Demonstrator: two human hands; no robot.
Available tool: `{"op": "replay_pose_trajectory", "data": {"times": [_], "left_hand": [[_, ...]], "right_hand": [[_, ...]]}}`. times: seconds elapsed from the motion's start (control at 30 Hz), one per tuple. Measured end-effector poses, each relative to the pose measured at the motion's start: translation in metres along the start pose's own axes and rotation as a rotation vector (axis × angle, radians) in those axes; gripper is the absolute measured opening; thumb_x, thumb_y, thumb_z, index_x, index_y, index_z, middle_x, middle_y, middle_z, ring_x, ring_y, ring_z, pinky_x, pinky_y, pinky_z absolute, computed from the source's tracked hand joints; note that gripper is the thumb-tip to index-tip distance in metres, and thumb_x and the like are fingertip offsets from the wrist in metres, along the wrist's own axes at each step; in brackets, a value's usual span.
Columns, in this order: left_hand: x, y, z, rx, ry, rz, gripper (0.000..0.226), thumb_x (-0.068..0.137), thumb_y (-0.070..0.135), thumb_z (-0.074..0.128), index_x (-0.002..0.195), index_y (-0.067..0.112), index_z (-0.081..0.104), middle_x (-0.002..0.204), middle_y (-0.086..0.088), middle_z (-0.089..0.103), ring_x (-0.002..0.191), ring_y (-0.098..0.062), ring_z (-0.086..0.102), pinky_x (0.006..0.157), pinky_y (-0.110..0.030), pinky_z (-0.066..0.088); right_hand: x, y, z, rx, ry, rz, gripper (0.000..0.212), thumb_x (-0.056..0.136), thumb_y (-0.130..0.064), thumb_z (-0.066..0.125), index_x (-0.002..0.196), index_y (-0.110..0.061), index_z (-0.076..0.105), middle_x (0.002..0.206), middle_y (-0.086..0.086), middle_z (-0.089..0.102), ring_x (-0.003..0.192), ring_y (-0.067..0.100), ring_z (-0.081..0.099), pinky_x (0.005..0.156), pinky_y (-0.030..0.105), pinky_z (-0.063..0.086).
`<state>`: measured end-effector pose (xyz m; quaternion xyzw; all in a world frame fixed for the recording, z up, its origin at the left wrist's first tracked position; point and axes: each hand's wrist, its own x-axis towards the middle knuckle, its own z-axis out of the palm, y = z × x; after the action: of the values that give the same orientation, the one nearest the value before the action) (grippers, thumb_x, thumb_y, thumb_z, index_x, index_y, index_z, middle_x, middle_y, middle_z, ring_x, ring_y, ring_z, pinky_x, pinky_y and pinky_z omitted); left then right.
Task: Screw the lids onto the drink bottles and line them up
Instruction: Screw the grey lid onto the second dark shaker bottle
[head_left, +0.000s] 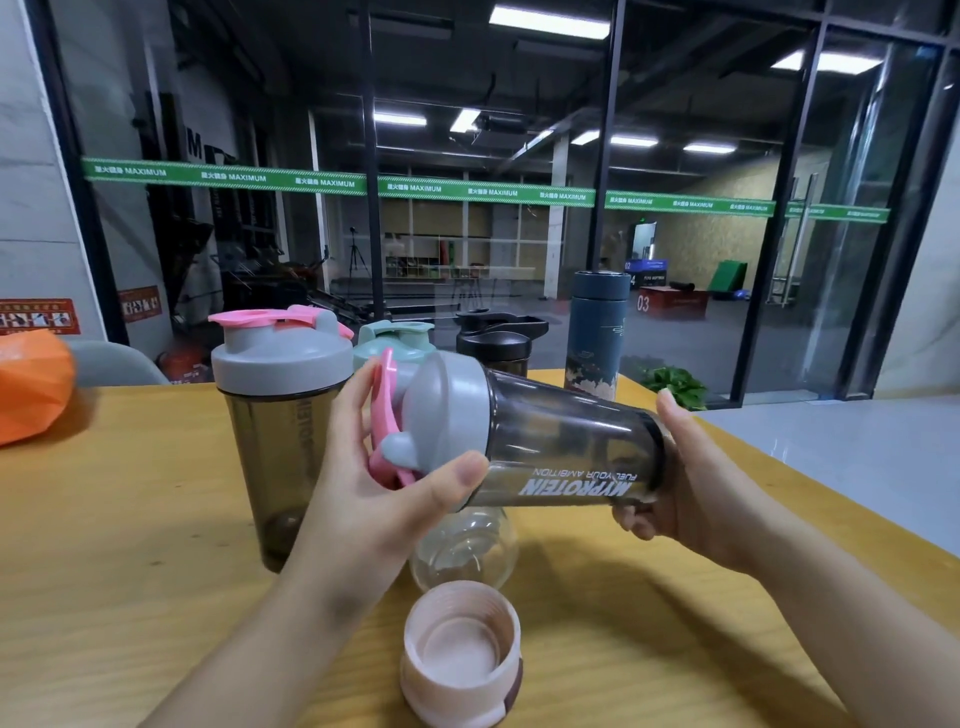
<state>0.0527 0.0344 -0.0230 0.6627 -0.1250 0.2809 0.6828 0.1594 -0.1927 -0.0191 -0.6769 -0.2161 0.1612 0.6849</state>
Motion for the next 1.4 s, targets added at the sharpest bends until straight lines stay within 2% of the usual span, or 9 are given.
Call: {"op": "replay_pose_trajectory", "data": {"times": [0.2,0.33,0.43,0.57,0.9,1.0,1.17,1.23,1.4], "left_hand": [[0.001,0.004,0.001,-0.01,0.072,-0.013,0.13,0.029,0.072,0.081,0.143,0.044,0.023,0.127,0.013,0.057,0.112,-0.005,0.061,0.087,-0.029,0.051],[0.005,0.004,0.0,0.018,0.129,-0.035,0.123,0.039,0.075,0.075,0.143,0.046,0.017,0.13,0.017,0.052,0.114,-0.001,0.058,0.088,-0.028,0.051],[0.005,0.003,0.001,0.1,0.128,-0.058,0.101,0.059,0.066,0.072,0.14,0.048,0.015,0.131,0.019,0.045,0.111,0.003,0.056,0.082,-0.019,0.051],[0.003,-0.001,0.004,0.196,0.107,-0.098,0.098,0.06,0.055,0.064,0.142,0.043,0.013,0.137,0.016,0.038,0.121,-0.008,0.05,0.096,-0.029,0.044],[-0.003,-0.018,-0.003,0.886,-0.175,0.021,0.054,0.084,0.051,0.056,0.123,0.063,0.02,0.13,0.027,0.02,0.127,0.002,0.025,0.102,-0.021,0.025],[-0.003,-0.017,-0.005,0.918,-0.232,0.013,0.037,0.088,0.051,0.048,0.112,0.069,0.026,0.126,0.029,0.014,0.126,0.002,0.018,0.105,-0.023,0.023],[-0.002,-0.019,-0.004,0.912,-0.268,0.0,0.024,0.094,0.047,0.039,0.107,0.067,0.035,0.133,0.025,0.016,0.122,0.004,0.017,0.108,-0.024,0.021],[-0.003,-0.019,-0.003,0.907,-0.279,-0.007,0.023,0.095,0.047,0.036,0.108,0.065,0.037,0.139,0.022,0.017,0.129,0.0,0.017,0.111,-0.026,0.021],[-0.003,-0.019,-0.002,0.92,-0.296,-0.036,0.027,0.096,0.045,0.033,0.119,0.056,0.044,0.144,0.02,0.017,0.134,-0.002,0.014,0.111,-0.027,0.022]], "right_hand": [[0.001,-0.002,0.005,0.154,0.045,0.027,0.042,0.082,-0.054,0.044,0.097,-0.019,0.062,0.067,0.006,0.064,0.045,0.021,0.049,0.04,0.021,0.042],[0.004,-0.001,0.003,0.344,0.122,0.07,0.048,0.09,-0.054,0.039,0.108,-0.017,0.064,0.076,0.009,0.065,0.045,0.02,0.051,0.038,0.02,0.047],[0.007,0.003,0.0,0.615,0.066,0.111,0.074,0.065,-0.059,0.07,0.118,-0.007,0.063,0.095,0.015,0.063,0.055,0.021,0.06,0.045,0.02,0.053],[0.006,0.008,0.0,0.737,-0.032,0.041,0.092,0.037,-0.047,0.092,0.112,0.001,0.068,0.109,0.021,0.066,0.085,0.028,0.069,0.069,0.031,0.059],[0.005,0.017,0.012,0.43,-0.189,-0.017,0.086,0.045,-0.033,0.092,0.121,-0.009,0.061,0.125,0.02,0.062,0.116,0.034,0.059,0.099,0.047,0.046],[0.009,0.017,0.014,0.248,-0.018,-0.011,0.09,0.042,-0.039,0.091,0.121,-0.011,0.057,0.116,0.01,0.069,0.106,0.023,0.066,0.092,0.038,0.05],[0.01,0.015,-0.004,-0.313,0.414,-0.037,0.043,0.067,-0.025,0.082,0.103,-0.022,0.059,0.094,-0.009,0.069,0.091,0.006,0.063,0.076,0.021,0.048],[0.011,0.017,-0.01,-0.427,0.476,-0.024,0.052,0.069,-0.026,0.082,0.111,-0.021,0.051,0.092,-0.011,0.063,0.085,0.001,0.057,0.065,0.016,0.04],[0.02,0.028,-0.02,-0.594,0.561,0.053,0.078,0.063,-0.039,0.085,0.127,-0.015,0.046,0.106,-0.002,0.057,0.096,0.015,0.054,0.079,0.027,0.04]]}}
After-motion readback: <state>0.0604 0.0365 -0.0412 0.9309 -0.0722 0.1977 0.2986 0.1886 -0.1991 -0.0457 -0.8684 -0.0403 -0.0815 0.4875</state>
